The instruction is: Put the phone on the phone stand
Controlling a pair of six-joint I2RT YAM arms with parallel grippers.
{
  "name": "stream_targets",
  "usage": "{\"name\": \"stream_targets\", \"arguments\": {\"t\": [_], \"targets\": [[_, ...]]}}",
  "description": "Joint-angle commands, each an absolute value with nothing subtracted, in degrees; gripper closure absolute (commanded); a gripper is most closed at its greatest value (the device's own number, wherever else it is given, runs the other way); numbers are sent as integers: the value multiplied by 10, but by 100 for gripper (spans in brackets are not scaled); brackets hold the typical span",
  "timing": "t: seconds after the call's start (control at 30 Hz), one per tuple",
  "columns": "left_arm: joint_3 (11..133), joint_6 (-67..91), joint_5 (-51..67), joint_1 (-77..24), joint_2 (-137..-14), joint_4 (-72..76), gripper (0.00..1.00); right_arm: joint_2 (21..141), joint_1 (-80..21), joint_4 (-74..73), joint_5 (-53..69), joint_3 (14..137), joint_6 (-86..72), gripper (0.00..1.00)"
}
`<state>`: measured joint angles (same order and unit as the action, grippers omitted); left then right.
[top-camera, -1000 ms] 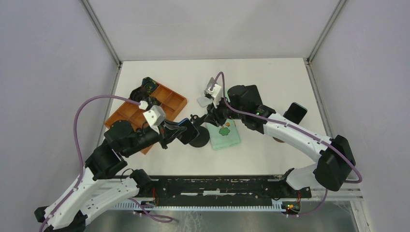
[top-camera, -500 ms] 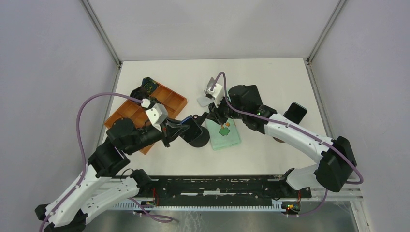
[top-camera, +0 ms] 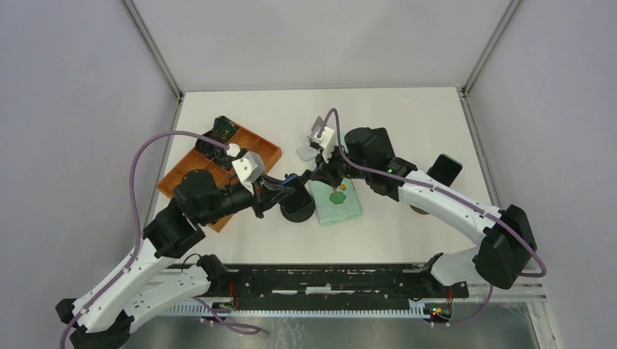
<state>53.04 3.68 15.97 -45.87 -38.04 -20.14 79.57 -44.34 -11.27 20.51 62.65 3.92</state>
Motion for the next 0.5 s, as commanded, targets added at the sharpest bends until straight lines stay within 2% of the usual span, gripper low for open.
{"name": "stream_targets", "arguments": {"t": [0.0, 0.1, 0.2, 0.47], "targets": [[551, 10, 201, -459, -401, -145, 98, 778, -444, -91, 233, 629, 40, 97], [558, 4, 213, -460, -413, -148, 98, 780, -445, -90, 240, 629, 40, 94], [561, -8, 213, -460, -412, -153, 98, 785, -444, -86, 243, 629, 36, 80], [555, -15, 171, -460, -370, -189, 98, 802, -444, -84, 242, 636, 30, 70]]}}
